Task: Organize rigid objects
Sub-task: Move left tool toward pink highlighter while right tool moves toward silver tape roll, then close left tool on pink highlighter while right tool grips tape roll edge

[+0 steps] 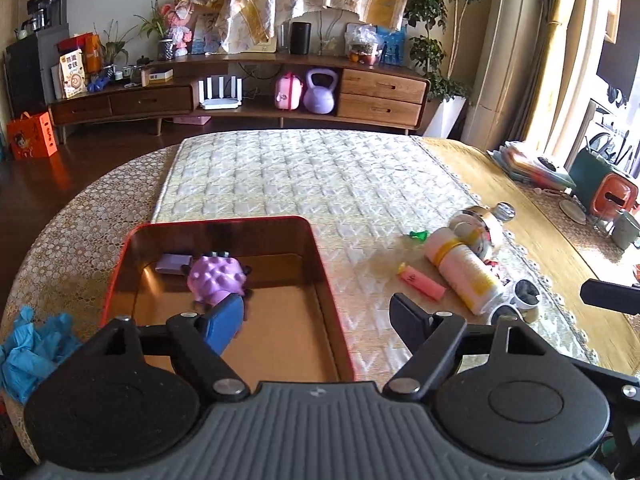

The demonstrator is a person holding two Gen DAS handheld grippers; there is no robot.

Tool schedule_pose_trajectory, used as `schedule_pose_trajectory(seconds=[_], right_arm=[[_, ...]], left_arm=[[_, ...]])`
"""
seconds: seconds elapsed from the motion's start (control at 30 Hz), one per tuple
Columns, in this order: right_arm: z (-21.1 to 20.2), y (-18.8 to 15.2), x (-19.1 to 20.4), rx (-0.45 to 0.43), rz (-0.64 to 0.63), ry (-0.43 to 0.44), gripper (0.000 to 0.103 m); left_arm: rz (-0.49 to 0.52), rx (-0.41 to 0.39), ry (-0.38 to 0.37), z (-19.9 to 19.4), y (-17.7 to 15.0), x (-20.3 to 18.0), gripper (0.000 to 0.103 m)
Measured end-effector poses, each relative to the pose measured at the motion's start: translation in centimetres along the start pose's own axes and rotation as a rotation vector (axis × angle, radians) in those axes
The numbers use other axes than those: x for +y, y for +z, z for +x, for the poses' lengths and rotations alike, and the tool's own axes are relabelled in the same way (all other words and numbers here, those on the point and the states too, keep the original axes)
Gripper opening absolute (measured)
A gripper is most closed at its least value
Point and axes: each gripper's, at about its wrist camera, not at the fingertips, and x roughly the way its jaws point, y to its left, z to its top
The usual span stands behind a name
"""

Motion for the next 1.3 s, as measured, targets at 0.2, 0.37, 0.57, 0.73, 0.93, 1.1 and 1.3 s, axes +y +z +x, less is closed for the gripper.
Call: schedule_pose_trajectory(seconds=[0.2, 0.37, 0.57, 0.73, 0.93, 1.1, 1.3], right_arm=[[-1.1, -1.2, -3.0, 0.011, 0.031, -0.056, 0.103], [-1.2, -0.9, -5.2, 0.000, 0.039, -0.090, 0.103], [-0.2, -0.7, -7.9, 0.012, 0.050, -0.123, 0.103], [1.4, -0.4, -9.6, 0.026, 0.054, -0.137, 0.100], [4.0, 0.2, -10.8, 0.052, 0.049, -0.135, 0.096], [6.2, 0.9, -11.8, 0.062, 0.051, -0.137, 0.087], [8.6, 1.2, -12.3, 0.080, 0.050, -0.131, 0.080]], left_arm=[[0.038, 0.014, -0.039, 0.8, -0.2, -3.4, 0.080], [0.078, 0.024, -0.043, 2.2, -0.7, -5.9, 0.080], [0.129, 0.036, -0.042, 4.7, -0.9, -8.2, 0.080], [0.143, 0.059, -0.028, 7.2, -0.7, -9.3, 0.080], [0.165, 0.073, -0.008, 9.8, -0.4, -10.0, 0.080], [0.130, 0.092, 0.003, 11.5, -0.1, -10.1, 0.080], [0.118, 0.118, 0.034, 13.6, 0.3, -10.5, 0.080]])
